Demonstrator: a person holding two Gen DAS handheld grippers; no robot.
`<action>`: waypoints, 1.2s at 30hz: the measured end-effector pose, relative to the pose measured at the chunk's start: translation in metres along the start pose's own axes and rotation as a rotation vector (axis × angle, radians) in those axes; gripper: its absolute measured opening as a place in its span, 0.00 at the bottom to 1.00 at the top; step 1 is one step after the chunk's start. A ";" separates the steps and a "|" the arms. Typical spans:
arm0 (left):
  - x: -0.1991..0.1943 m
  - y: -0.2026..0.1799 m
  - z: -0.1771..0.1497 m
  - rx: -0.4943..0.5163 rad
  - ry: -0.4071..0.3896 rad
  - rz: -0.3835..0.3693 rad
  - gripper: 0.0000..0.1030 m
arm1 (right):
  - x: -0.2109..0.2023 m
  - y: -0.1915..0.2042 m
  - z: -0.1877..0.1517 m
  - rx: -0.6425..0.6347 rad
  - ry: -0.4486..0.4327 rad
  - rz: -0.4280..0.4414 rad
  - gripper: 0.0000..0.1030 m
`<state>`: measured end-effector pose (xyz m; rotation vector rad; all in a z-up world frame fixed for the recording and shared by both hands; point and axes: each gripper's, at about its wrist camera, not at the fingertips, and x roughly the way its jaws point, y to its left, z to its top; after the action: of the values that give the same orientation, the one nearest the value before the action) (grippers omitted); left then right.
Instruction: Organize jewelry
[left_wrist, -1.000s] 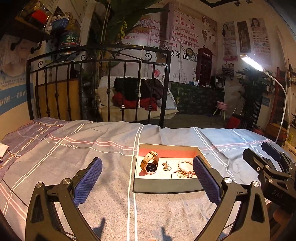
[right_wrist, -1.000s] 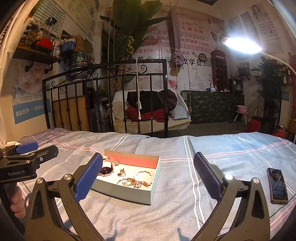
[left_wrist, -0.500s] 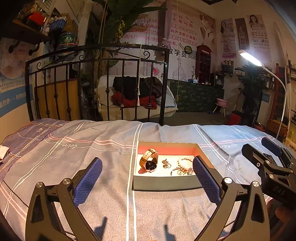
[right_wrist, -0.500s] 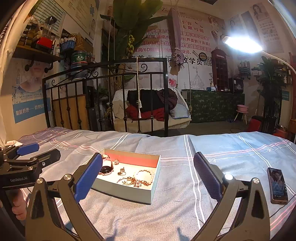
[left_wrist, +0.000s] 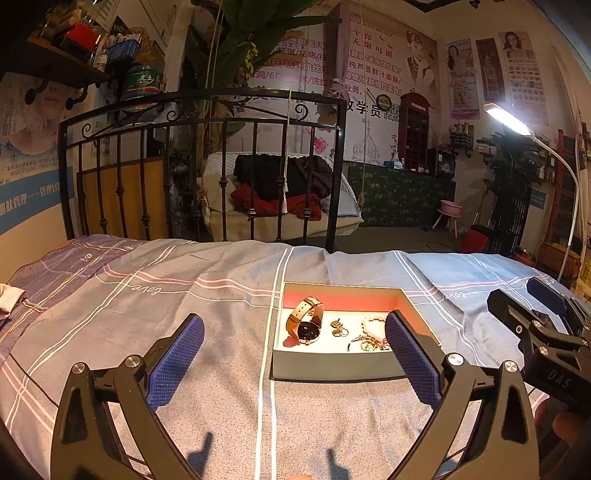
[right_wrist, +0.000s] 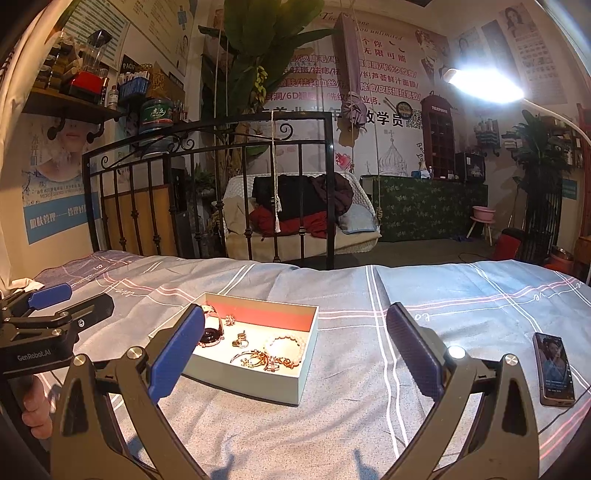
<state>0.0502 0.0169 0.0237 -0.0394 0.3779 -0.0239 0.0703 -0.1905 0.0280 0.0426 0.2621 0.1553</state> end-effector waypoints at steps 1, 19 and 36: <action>0.000 0.000 0.000 -0.001 0.000 -0.002 0.94 | 0.000 0.000 0.000 -0.001 0.001 0.000 0.94; -0.001 -0.009 0.001 0.042 -0.008 0.021 0.94 | 0.003 -0.001 -0.004 -0.006 0.016 0.002 0.94; 0.002 -0.008 -0.001 0.049 0.000 0.019 0.94 | 0.005 -0.001 -0.007 -0.007 0.020 0.001 0.94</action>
<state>0.0513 0.0086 0.0223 0.0129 0.3778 -0.0148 0.0732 -0.1902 0.0204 0.0338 0.2814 0.1577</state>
